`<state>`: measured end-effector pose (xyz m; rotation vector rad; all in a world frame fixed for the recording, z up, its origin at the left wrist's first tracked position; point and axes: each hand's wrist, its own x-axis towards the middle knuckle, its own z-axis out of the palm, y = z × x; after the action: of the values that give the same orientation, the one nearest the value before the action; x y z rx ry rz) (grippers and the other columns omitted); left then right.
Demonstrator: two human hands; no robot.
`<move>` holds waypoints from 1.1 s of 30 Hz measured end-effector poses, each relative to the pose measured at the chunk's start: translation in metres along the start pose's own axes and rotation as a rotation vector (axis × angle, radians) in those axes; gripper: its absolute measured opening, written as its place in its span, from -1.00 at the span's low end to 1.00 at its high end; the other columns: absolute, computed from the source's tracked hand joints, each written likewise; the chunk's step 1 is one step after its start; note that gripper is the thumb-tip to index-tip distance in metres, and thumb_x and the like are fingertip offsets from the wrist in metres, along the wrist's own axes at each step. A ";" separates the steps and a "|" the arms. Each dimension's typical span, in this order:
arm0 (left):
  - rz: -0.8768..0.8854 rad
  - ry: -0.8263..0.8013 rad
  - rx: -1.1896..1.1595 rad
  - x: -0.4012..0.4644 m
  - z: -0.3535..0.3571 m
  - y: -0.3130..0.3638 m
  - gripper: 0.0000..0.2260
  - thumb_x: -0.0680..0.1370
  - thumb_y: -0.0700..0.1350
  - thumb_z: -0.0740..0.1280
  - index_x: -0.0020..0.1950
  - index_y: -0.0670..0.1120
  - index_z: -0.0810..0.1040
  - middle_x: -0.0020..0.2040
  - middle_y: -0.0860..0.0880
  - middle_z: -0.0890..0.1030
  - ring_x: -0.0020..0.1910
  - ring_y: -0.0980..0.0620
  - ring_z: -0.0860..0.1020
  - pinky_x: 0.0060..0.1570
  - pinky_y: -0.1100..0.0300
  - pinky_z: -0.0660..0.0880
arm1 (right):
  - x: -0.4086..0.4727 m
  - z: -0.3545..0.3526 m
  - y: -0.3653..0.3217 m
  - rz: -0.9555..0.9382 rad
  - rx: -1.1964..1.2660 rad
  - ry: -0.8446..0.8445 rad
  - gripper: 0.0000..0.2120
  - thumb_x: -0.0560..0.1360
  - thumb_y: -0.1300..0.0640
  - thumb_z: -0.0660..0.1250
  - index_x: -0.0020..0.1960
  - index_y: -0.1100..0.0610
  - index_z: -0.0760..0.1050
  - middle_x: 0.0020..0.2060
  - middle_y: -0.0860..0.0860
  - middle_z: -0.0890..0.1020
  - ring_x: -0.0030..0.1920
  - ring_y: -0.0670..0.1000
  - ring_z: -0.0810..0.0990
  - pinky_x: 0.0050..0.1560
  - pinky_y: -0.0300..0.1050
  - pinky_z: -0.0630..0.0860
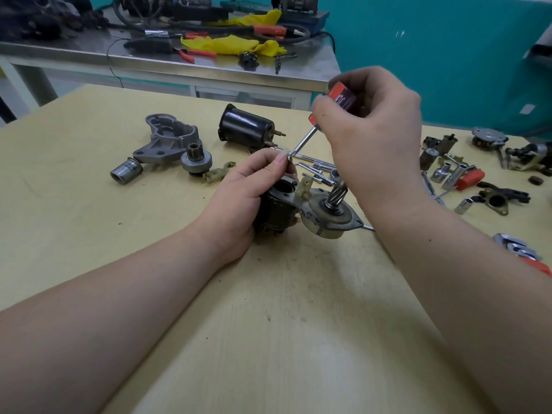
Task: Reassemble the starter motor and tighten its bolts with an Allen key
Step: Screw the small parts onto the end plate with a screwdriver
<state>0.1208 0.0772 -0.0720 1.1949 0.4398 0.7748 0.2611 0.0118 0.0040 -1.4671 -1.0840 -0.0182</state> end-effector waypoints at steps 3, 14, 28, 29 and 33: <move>-0.004 0.001 -0.007 0.000 0.001 0.000 -0.81 0.68 0.03 0.37 -0.11 0.03 0.64 -0.16 -0.05 0.63 -0.29 -0.04 0.63 -0.33 0.05 0.61 | -0.001 -0.001 -0.001 -0.007 0.007 -0.009 -0.83 0.49 0.07 0.47 0.07 0.02 0.64 -0.20 -0.18 0.64 -0.22 -0.26 0.59 -0.20 -0.42 0.49; -0.012 -0.006 -0.002 -0.002 0.002 0.003 -0.76 0.73 0.00 0.32 -0.11 0.04 0.62 -0.15 -0.04 0.61 -0.27 -0.04 0.62 -0.32 0.05 0.62 | -0.002 -0.001 -0.004 -0.022 -0.011 -0.012 -0.82 0.49 0.07 0.50 0.08 0.04 0.63 -0.17 -0.17 0.65 -0.21 -0.26 0.59 -0.17 -0.42 0.48; -0.008 0.012 -0.002 -0.003 0.002 0.005 -0.76 0.74 -0.01 0.32 -0.12 0.03 0.62 -0.16 -0.02 0.63 -0.30 0.00 0.64 -0.37 0.10 0.58 | -0.005 -0.009 -0.010 -0.064 -0.041 -0.127 -0.68 0.64 -0.04 0.38 0.35 0.02 0.66 -0.03 -0.15 0.73 -0.06 -0.05 0.73 -0.02 0.09 0.69; -0.008 0.014 -0.006 -0.003 0.002 0.005 -0.75 0.74 -0.02 0.31 -0.12 0.03 0.62 -0.17 -0.01 0.63 -0.30 0.01 0.64 -0.37 0.10 0.58 | -0.004 -0.009 -0.009 -0.063 -0.051 -0.135 -0.69 0.65 0.04 0.35 0.36 0.03 0.65 -0.02 -0.14 0.74 -0.06 -0.04 0.73 -0.02 0.10 0.69; -0.008 0.019 -0.002 -0.003 0.003 0.005 -0.75 0.74 -0.02 0.32 -0.12 0.03 0.63 -0.17 -0.01 0.64 -0.29 0.00 0.64 -0.38 0.09 0.59 | -0.001 -0.008 -0.004 -0.045 -0.032 -0.168 -0.73 0.63 0.09 0.38 0.32 0.06 0.65 0.02 -0.06 0.74 -0.01 0.01 0.75 0.01 0.12 0.71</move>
<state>0.1189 0.0738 -0.0670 1.1840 0.4589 0.7797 0.2628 0.0039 0.0091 -1.4935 -1.2576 0.0570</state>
